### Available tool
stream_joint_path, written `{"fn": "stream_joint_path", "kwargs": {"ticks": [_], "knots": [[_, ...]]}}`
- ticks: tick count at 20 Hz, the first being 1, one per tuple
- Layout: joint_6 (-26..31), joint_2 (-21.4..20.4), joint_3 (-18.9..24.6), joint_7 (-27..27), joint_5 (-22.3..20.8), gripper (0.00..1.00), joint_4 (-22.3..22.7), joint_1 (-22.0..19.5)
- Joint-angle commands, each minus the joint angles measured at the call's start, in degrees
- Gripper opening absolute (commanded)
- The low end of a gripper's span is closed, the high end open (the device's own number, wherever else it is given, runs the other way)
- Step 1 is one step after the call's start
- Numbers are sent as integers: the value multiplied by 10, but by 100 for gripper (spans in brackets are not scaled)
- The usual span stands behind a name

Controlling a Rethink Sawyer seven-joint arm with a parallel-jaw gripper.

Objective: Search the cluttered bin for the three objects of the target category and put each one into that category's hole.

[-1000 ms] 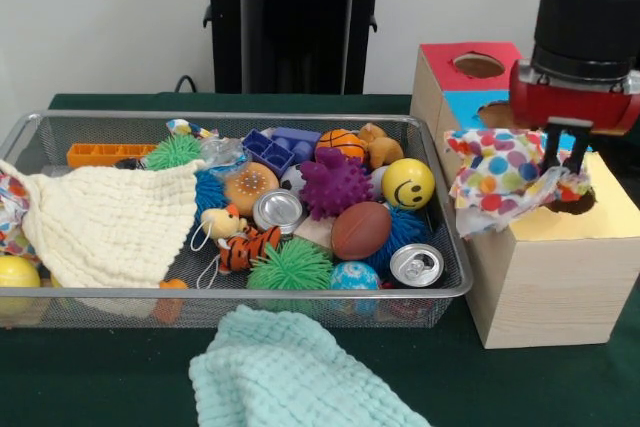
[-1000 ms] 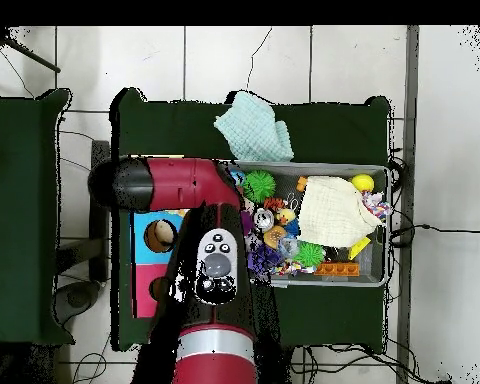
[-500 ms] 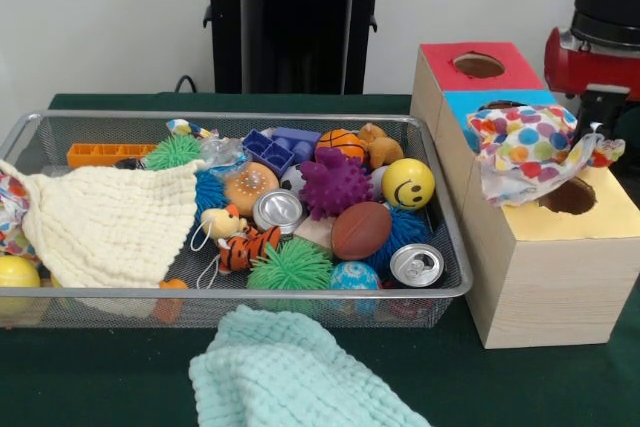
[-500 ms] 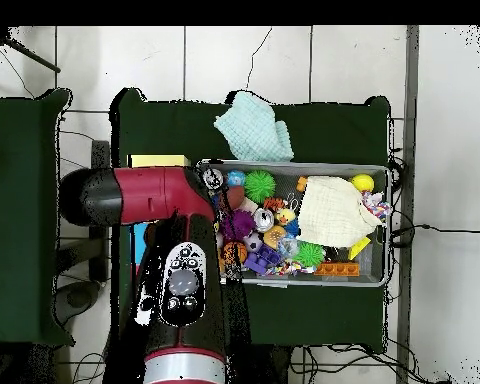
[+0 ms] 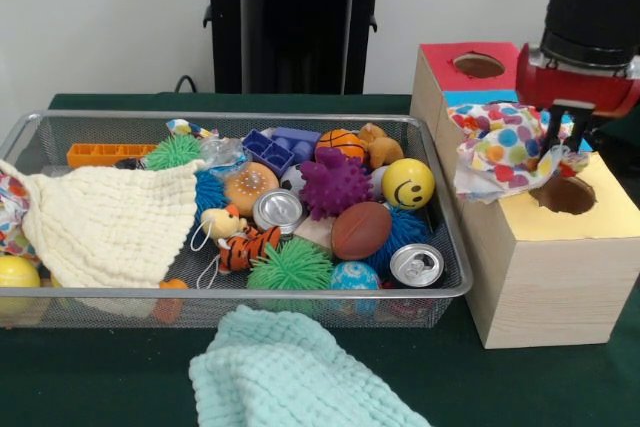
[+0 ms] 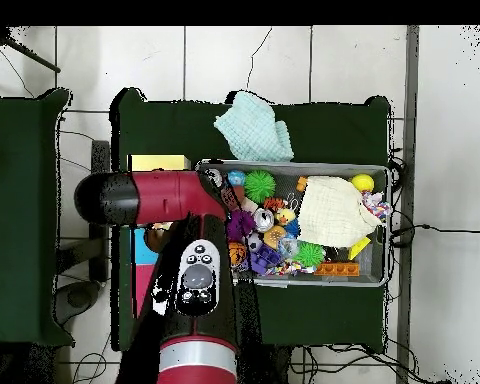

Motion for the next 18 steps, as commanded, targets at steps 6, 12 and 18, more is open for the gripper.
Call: {"fn": "stream_joint_path", "kwargs": {"ticks": [6,12,18], "knots": [[-13,67,34,44,-13,0,-1,-25],[-2,82,25,76,-4,0,-26,-2],[23,81,4,127,13,0,-41,39]]}}
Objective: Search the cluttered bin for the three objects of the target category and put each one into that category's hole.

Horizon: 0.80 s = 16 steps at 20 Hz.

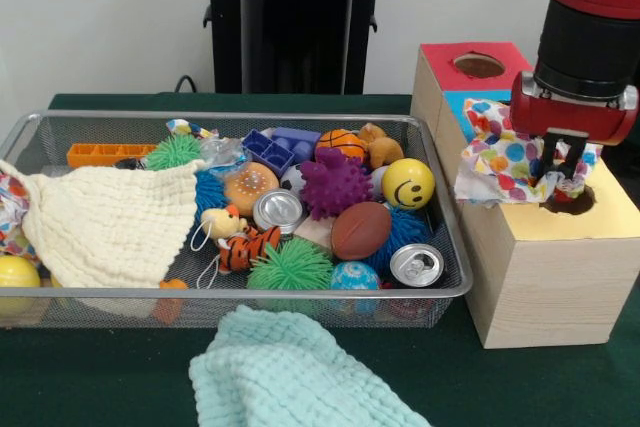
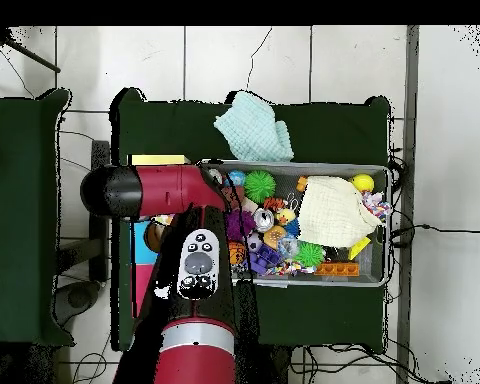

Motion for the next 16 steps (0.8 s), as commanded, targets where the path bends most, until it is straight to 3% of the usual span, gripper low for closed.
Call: {"fn": "stream_joint_path", "kwargs": {"ticks": [1,12,16], "knots": [[29,50,4,132,13,0,-13,38],[28,95,-19,155,38,0,-70,70],[17,114,-26,137,37,0,-97,69]]}}
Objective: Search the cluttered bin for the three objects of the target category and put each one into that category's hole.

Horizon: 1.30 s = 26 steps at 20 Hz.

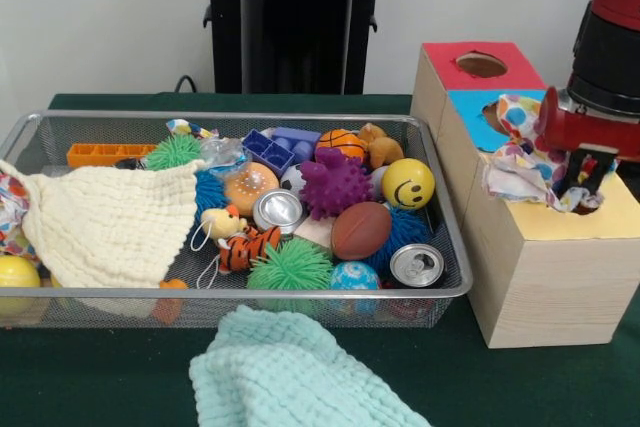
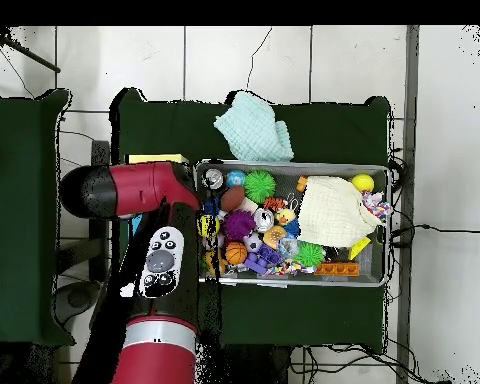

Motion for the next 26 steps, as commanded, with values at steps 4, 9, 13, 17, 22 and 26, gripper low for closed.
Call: {"fn": "stream_joint_path", "kwargs": {"ticks": [4,9,13,17,22,26], "knots": [[-10,90,37,106,26,0,-56,-9],[-4,83,30,95,20,0,-55,-16],[-15,80,35,82,16,0,-45,-25],[-14,75,45,64,15,0,-37,-37],[-22,71,55,33,4,0,-29,-58],[-17,65,55,21,-7,0,-32,-65]]}}
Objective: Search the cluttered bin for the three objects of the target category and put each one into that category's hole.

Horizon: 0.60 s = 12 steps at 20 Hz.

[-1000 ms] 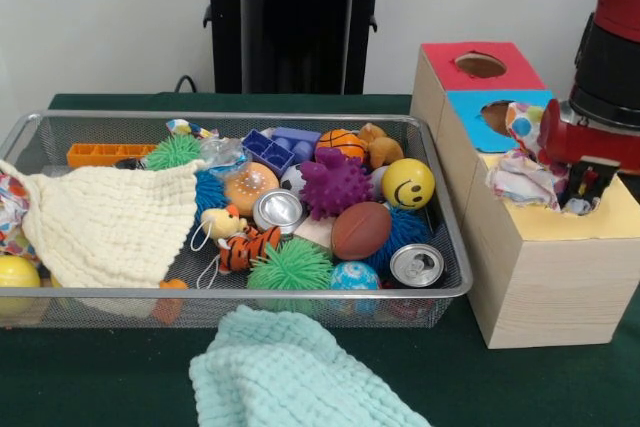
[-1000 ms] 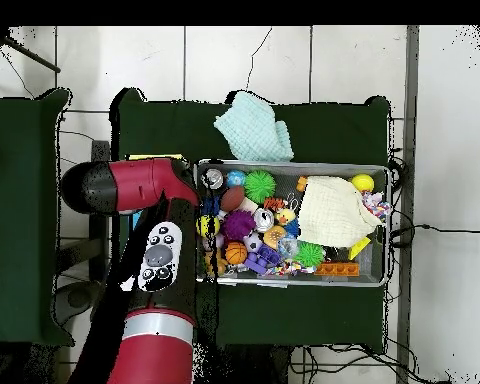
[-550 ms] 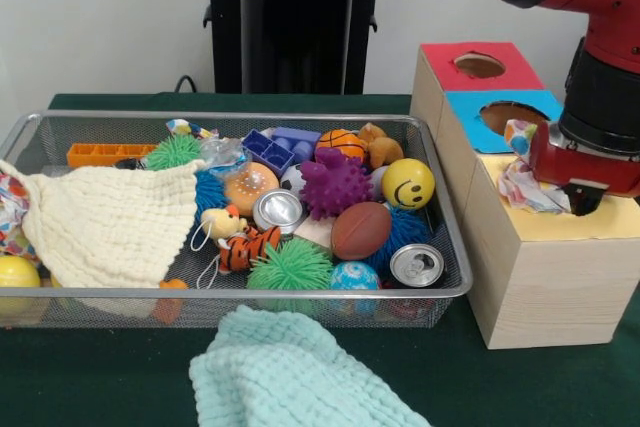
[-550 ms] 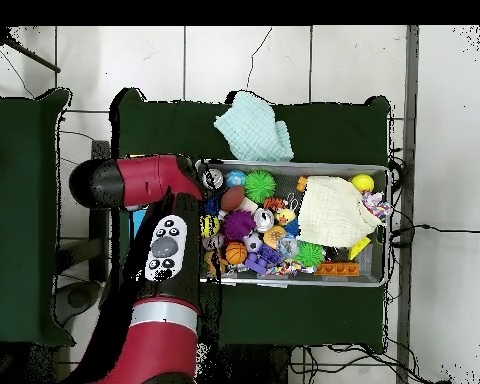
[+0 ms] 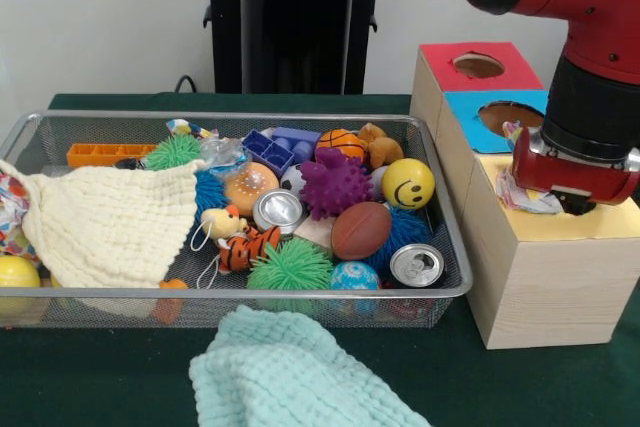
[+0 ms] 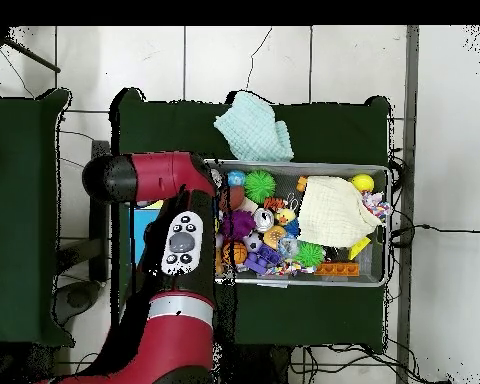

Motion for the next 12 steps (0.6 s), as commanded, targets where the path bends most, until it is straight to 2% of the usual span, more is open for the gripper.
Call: {"fn": "stream_joint_path", "kwargs": {"ticks": [1,6,9,12], "knots": [[-22,16,47,25,-14,0,16,-33],[-11,16,60,6,-16,0,19,-46],[22,49,53,7,-19,0,-28,-46],[-19,76,75,-10,-21,0,-38,-64]]}}
